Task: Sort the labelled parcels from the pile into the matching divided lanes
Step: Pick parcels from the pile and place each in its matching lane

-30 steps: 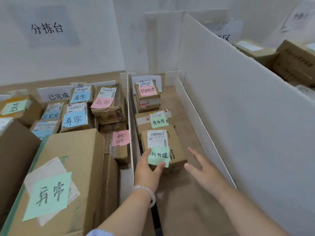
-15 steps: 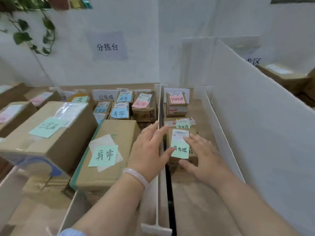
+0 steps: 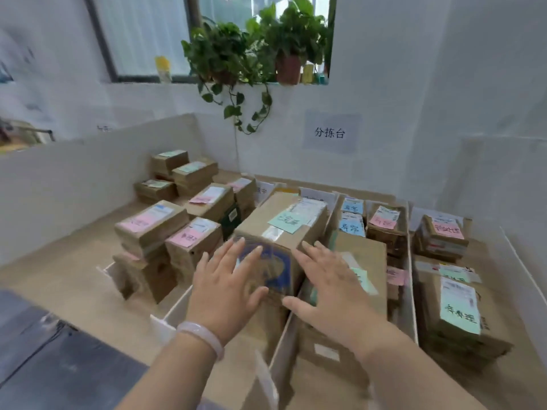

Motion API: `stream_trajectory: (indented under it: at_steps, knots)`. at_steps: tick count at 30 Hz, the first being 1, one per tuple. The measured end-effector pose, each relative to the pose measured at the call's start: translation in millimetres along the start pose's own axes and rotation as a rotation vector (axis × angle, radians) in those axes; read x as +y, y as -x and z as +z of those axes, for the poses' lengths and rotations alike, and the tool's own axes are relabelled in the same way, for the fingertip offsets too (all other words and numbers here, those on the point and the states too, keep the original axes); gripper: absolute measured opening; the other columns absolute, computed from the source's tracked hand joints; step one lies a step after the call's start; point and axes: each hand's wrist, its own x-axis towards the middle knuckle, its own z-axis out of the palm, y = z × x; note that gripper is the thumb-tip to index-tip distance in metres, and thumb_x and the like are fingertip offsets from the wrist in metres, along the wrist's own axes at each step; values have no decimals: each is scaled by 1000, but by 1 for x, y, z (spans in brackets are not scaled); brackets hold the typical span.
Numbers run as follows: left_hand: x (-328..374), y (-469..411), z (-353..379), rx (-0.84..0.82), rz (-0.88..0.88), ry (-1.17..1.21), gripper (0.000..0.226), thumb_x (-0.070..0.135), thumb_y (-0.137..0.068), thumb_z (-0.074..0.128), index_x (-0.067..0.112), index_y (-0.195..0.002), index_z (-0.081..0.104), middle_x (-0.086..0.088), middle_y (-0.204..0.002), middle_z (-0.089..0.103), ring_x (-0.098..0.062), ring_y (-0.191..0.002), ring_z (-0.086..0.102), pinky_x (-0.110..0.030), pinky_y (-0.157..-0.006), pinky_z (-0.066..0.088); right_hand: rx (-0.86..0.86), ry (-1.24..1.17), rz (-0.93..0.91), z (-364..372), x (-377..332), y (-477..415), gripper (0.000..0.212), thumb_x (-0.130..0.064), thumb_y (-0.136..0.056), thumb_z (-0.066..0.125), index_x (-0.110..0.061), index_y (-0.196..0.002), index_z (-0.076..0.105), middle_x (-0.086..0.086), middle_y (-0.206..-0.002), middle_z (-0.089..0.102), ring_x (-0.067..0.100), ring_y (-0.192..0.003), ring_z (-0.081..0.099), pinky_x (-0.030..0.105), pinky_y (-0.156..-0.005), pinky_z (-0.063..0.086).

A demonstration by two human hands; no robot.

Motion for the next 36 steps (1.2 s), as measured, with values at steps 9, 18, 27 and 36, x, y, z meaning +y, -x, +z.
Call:
stream_trajectory:
  at_steps: [9,18,27,36]
  knots:
    - [-256,69,-61,65,-190,-127,69,64,-77,42,30,-135,55,-6,-138,57,-30,-126,55,-56,-97,47,-30,36,-222,95,-216,-97,84,-73,-80,23,-39,-154,3,-11,-163,1,10,-149,-8,37,-121,-8]
    - [-407,106,-75,43,-326,-138,66,63,-78,46,29,-135,53,-7,-137,58,-31,-125,55,-58,-93,50,-39,4,-343,158,-354,-188,78,-68,-87,37,-38,-154,10,-9,-163,7,12,-149,-3,36,-121,-7]
    - [-510,45,-45,8,-338,-135,65,63,-80,44,31,-135,53,-4,-138,57,-28,-129,53,-57,-98,47,-48,-47,-271,211,-395,-307,77,-67,-91,38,-41,-153,2,-11,-163,-1,9,-149,-10,36,-122,-4]
    - [-607,-69,-7,-47,-310,-73,66,65,-79,41,33,-136,53,-2,-139,56,-26,-129,53,-54,-100,45,-31,-101,-174,234,-418,-444,74,-65,-92,39,-43,-152,3,-14,-162,-1,8,-148,-11,36,-120,-6]
